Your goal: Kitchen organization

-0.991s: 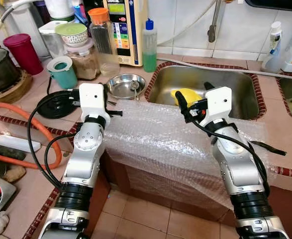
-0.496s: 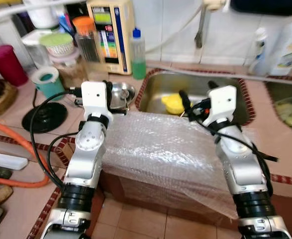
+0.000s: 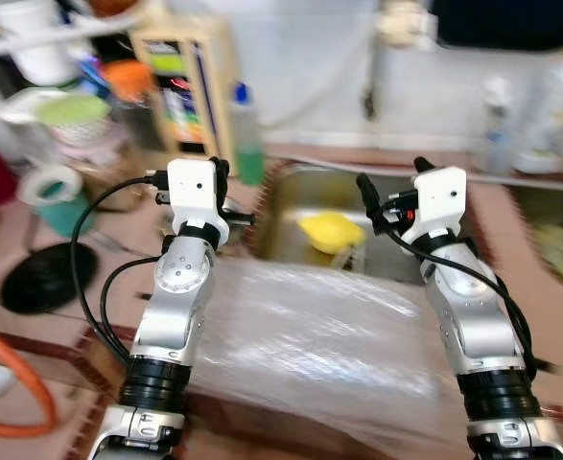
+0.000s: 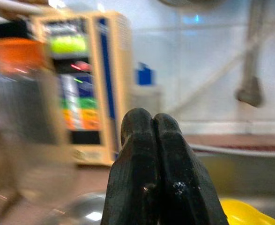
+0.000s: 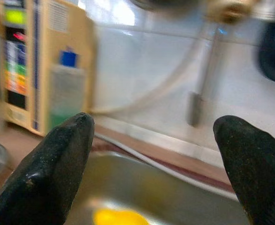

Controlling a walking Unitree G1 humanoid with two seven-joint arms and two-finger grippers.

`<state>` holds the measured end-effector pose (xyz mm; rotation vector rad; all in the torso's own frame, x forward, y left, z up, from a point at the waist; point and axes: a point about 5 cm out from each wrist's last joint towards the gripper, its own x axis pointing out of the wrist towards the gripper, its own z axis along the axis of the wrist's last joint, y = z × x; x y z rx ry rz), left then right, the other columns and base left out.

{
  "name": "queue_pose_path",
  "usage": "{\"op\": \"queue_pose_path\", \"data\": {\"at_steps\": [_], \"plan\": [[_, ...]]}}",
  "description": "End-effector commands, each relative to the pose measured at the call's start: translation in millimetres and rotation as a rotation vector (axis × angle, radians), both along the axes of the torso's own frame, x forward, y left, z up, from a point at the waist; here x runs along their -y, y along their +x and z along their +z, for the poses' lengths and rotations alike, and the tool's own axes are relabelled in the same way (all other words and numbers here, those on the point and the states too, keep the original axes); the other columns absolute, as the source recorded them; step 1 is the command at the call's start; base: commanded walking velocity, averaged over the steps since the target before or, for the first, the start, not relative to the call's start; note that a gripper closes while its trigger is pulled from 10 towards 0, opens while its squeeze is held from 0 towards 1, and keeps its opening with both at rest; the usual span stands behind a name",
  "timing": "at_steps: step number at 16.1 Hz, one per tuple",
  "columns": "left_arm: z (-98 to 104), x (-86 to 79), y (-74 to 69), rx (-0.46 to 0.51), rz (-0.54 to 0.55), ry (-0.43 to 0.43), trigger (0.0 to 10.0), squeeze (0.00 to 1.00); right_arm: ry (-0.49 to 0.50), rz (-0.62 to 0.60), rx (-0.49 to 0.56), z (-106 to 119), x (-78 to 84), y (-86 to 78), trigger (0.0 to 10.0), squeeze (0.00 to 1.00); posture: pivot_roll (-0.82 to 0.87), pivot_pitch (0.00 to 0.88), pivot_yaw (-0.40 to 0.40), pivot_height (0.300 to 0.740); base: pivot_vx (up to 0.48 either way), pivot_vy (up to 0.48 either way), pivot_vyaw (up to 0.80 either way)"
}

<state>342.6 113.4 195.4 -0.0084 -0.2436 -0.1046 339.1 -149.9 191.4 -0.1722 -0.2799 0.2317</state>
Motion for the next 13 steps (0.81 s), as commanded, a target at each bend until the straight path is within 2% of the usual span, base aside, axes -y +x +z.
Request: {"op": "queue_pose_path", "data": {"at_steps": [1, 6, 9, 11, 13], "plan": [[-2.8, -13.4, -0.6, -0.014, 0.055, -0.001, 10.0, 0.00, 0.003, 0.023, -0.007, -2.1, -8.0, -0.3, 10.0, 0.00, 0.03, 0.000, 0.076, 0.740, 0.000, 0.000, 0.00], [-11.5, -27.3, -3.8, -0.085, 0.192, -0.006, 10.0, 0.00, -0.004, 0.027, -0.012, -3.2, -7.0, 0.1, 10.0, 0.00, 0.04, 0.000, 0.071, 0.740, 0.000, 0.000, 0.00], [-21.2, -39.4, 2.5, -0.203, 0.286, -0.074, 10.0, 0.00, -0.005, 0.068, -0.006, 0.3, -10.2, 0.7, 10.0, 0.00, 0.05, 0.000, 0.068, 0.740, 0.000, 0.000, 0.00], [-32.3, -53.7, 9.5, -0.288, 0.360, -0.102, 10.0, 0.00, -0.016, 0.116, 0.010, 5.6, -14.2, -2.0, 10.0, 0.00, 0.04, 0.000, 0.071, 0.740, 0.000, 0.000, 0.00], [-39.9, -62.5, 14.7, -0.355, 0.392, -0.139, 10.0, 0.00, -0.018, 0.119, 0.010, 5.8, -15.4, -3.2, 10.0, 0.00, 0.03, 0.000, 0.072, 0.740, 0.000, 0.000, 0.00]]}}
